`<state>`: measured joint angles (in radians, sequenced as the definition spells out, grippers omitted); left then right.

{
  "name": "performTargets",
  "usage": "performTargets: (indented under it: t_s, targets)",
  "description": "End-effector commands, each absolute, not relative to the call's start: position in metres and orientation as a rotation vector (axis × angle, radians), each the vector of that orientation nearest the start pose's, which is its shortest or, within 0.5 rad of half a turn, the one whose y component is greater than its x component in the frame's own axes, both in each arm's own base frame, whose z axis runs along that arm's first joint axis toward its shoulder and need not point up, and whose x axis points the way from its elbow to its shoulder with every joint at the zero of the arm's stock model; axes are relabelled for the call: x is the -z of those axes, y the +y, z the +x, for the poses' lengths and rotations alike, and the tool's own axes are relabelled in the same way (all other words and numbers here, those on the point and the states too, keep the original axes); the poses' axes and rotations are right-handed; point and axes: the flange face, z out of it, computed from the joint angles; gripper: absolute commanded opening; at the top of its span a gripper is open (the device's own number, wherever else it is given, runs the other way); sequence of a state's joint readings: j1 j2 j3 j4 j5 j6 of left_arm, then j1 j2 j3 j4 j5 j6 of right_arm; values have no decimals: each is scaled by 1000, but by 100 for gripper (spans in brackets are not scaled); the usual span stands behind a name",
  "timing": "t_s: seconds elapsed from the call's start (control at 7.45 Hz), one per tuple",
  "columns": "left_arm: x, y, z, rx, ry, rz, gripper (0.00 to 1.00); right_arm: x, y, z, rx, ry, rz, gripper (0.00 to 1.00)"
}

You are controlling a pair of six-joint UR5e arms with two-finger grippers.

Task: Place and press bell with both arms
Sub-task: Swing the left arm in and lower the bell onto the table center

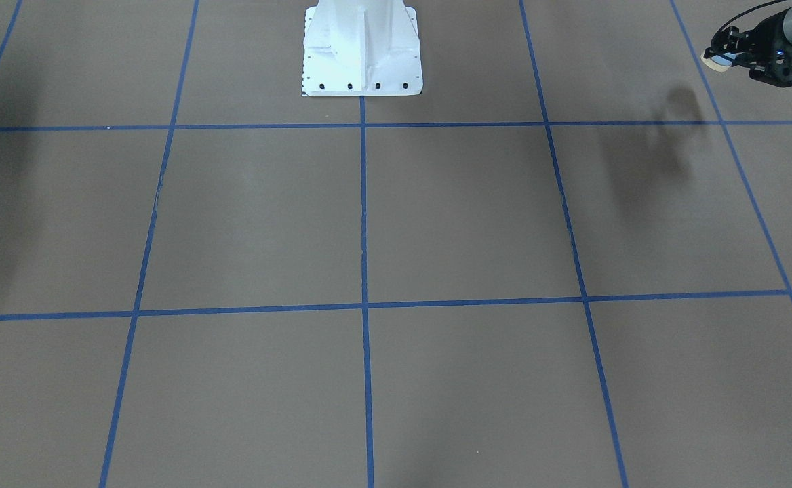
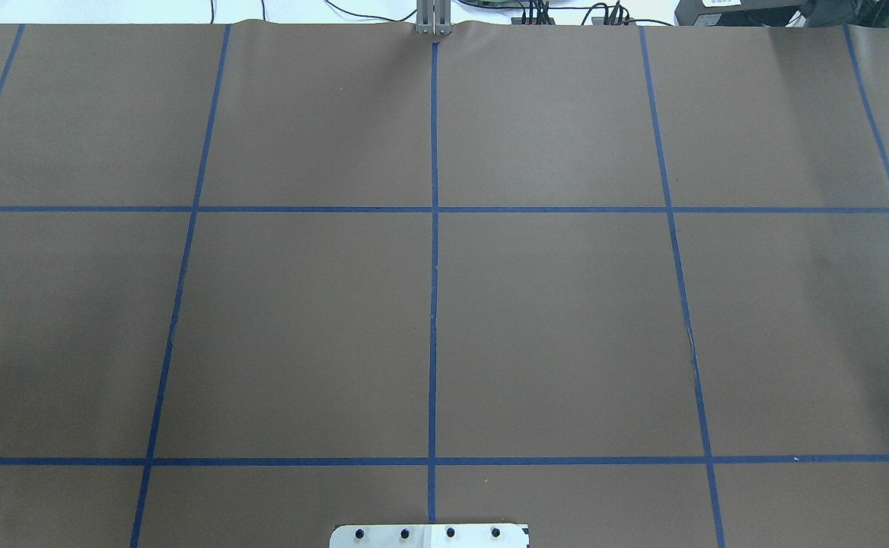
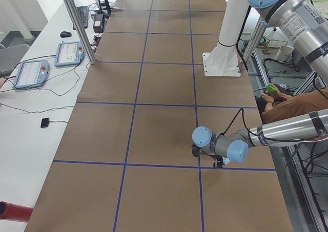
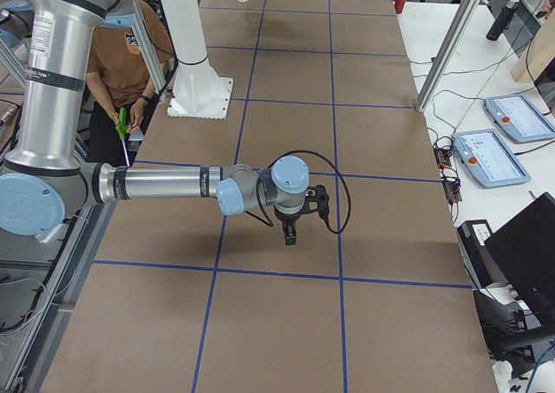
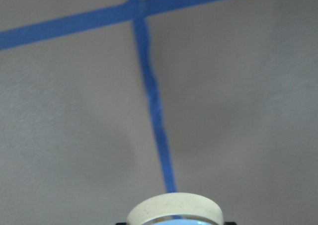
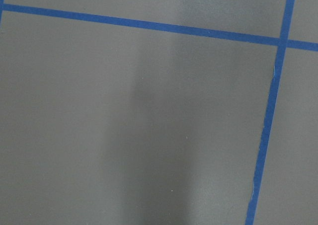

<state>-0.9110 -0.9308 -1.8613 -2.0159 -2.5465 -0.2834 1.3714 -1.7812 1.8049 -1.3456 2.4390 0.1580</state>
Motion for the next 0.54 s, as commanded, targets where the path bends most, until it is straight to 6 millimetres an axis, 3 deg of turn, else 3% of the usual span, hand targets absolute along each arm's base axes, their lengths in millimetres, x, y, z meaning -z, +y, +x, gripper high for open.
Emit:
performTargets:
  t_s: [0.0, 0.13, 0.4]
  targets:
    - [-577, -279, 150, -383, 921, -361, 2, -605, -421, -27, 149, -891, 81, 100]
    - [-538, -322, 181, -379, 918, -360, 2, -604, -422, -27, 149, -890, 83, 100]
    - [-442, -405, 244, -363, 894, -379, 2, -604, -422, -27, 150, -888, 85, 100]
